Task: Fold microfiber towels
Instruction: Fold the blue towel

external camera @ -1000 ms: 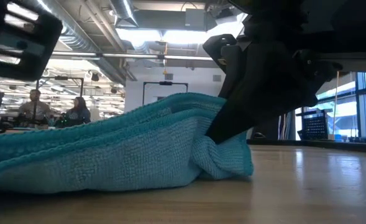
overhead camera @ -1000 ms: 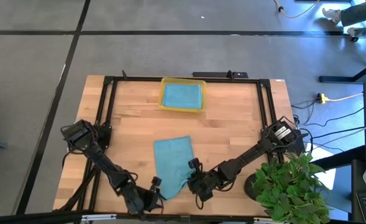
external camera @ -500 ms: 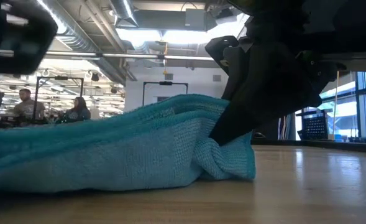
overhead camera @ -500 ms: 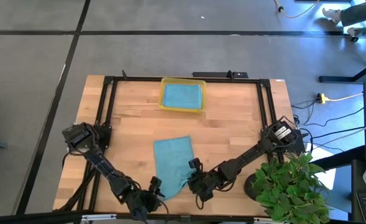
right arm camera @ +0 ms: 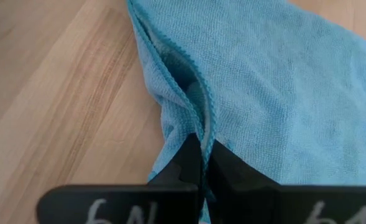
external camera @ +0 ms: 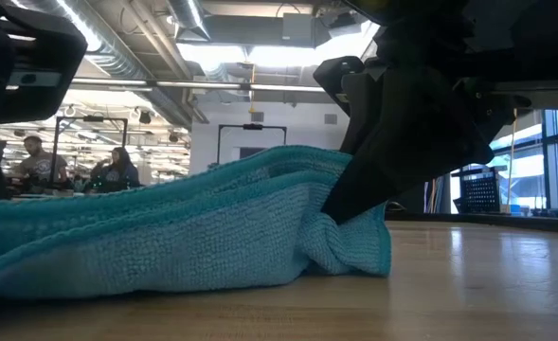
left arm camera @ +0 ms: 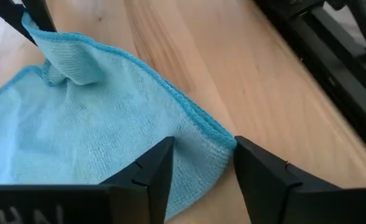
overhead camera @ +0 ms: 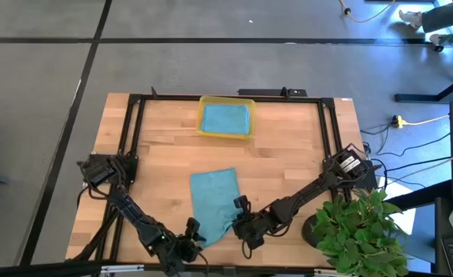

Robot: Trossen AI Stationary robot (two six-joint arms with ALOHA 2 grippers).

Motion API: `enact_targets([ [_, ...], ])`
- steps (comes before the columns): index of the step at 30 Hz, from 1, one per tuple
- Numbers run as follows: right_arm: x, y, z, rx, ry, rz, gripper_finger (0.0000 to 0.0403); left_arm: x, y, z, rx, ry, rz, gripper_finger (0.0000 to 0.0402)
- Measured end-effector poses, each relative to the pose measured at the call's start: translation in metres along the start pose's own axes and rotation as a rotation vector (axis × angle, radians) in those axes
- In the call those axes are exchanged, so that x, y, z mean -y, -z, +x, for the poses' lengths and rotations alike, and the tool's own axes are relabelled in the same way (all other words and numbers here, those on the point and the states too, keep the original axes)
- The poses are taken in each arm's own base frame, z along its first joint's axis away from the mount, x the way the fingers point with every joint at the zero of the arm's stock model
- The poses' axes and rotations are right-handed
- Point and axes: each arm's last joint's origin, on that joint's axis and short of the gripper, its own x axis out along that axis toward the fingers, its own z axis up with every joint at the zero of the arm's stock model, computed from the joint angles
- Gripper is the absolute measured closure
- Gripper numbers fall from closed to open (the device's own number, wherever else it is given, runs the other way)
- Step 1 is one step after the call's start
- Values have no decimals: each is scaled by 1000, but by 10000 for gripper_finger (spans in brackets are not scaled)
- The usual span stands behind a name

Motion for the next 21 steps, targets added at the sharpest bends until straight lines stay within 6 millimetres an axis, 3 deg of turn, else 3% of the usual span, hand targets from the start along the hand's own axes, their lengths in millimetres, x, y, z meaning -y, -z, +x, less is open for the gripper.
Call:
enact_targets([
  [5,0,0,0,-2,0,7,397,1,2,1,-1,-22,34,290],
  [11,0,2,0,-20,0,12,397,5,6,-2,12,-67,56,388],
  [21,-15,0,-5,5,-145,-7,397,18,-9,-43,146,-57,3,401],
])
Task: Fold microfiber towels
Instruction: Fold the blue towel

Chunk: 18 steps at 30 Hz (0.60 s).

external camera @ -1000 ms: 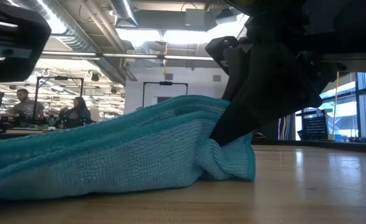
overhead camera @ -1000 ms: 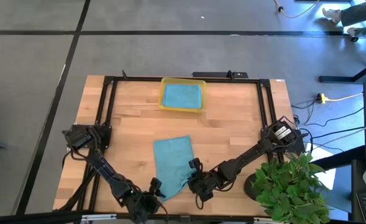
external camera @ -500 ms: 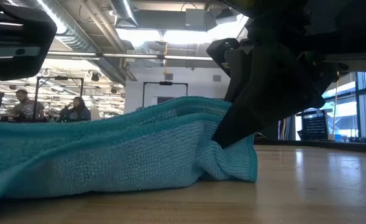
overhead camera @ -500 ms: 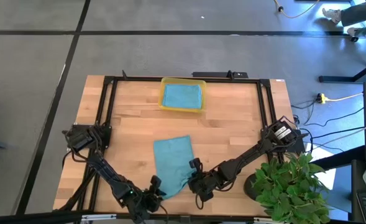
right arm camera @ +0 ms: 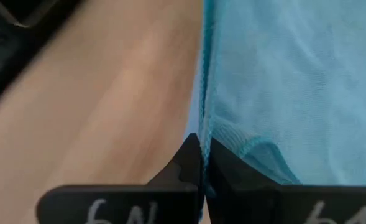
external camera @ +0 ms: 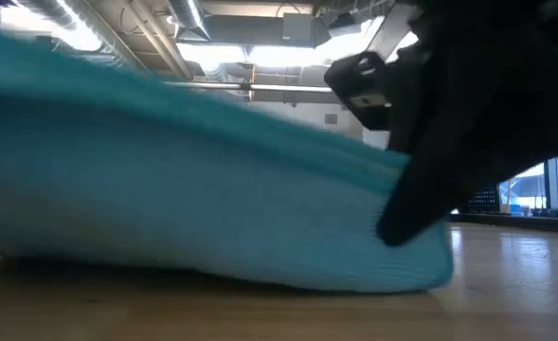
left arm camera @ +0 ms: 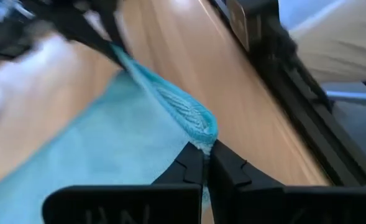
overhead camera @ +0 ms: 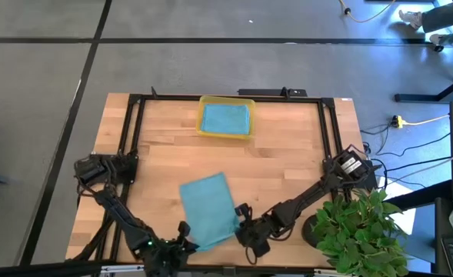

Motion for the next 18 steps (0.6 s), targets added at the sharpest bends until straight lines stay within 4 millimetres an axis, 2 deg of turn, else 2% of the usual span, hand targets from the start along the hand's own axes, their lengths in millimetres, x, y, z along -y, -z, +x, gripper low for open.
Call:
enact_targets([
  [4,-1,-7,-3,23,3,-24,397,-4,-8,-18,33,-38,1,401],
  [7,5,-13,-4,36,19,-51,397,-7,-5,-24,38,-49,-18,401],
  [12,30,-18,-2,37,82,-44,397,-15,13,-27,15,-72,-59,401],
  [18,67,-15,3,11,179,-3,397,-32,46,-41,18,-137,-144,401],
])
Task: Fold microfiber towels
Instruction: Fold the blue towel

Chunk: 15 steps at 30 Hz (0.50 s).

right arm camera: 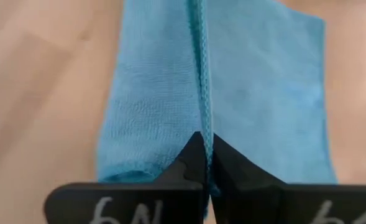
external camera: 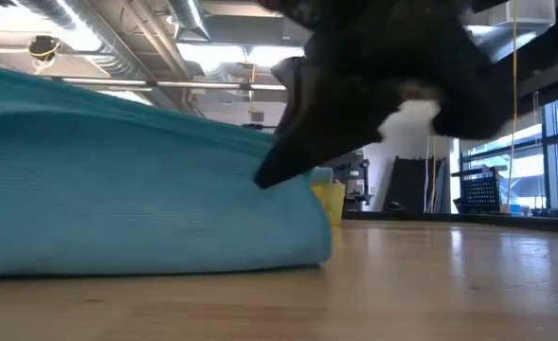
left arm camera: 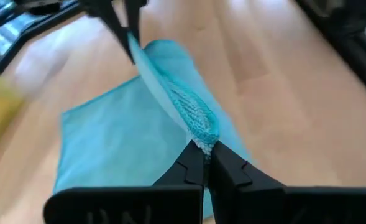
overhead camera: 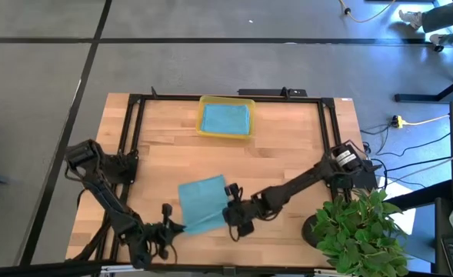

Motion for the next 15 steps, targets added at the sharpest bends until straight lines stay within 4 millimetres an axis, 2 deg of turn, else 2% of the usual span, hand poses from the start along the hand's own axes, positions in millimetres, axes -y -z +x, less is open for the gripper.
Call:
enact_targets([
  [6,36,4,10,-11,72,56,397,-31,29,-2,-10,-76,-137,401],
  [10,59,10,15,-39,170,112,397,-47,46,6,-43,-126,-204,401],
  [15,82,22,23,-32,192,171,397,-63,62,17,-100,-174,-279,401],
])
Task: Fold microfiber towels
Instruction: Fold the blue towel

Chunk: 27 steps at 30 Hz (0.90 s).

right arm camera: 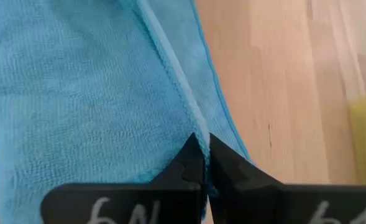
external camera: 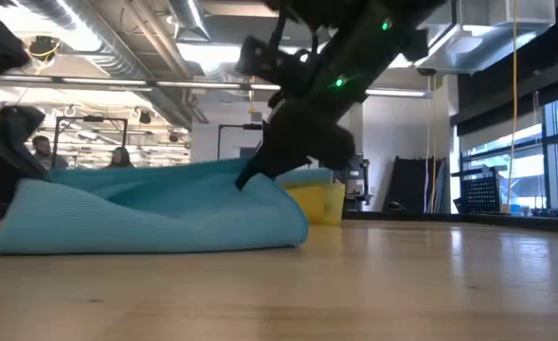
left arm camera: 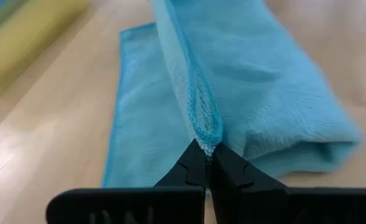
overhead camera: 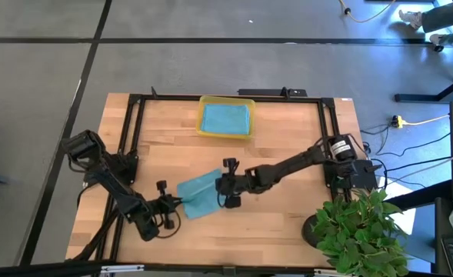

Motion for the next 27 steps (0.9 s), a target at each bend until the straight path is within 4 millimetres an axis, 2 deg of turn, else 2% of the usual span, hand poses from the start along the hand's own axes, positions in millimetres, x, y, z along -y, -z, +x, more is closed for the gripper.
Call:
enact_targets([
  [16,36,16,21,77,-2,83,391,-7,2,7,-9,-39,-20,401],
  [27,46,16,23,89,87,136,317,-11,2,6,-22,-56,-17,401],
])
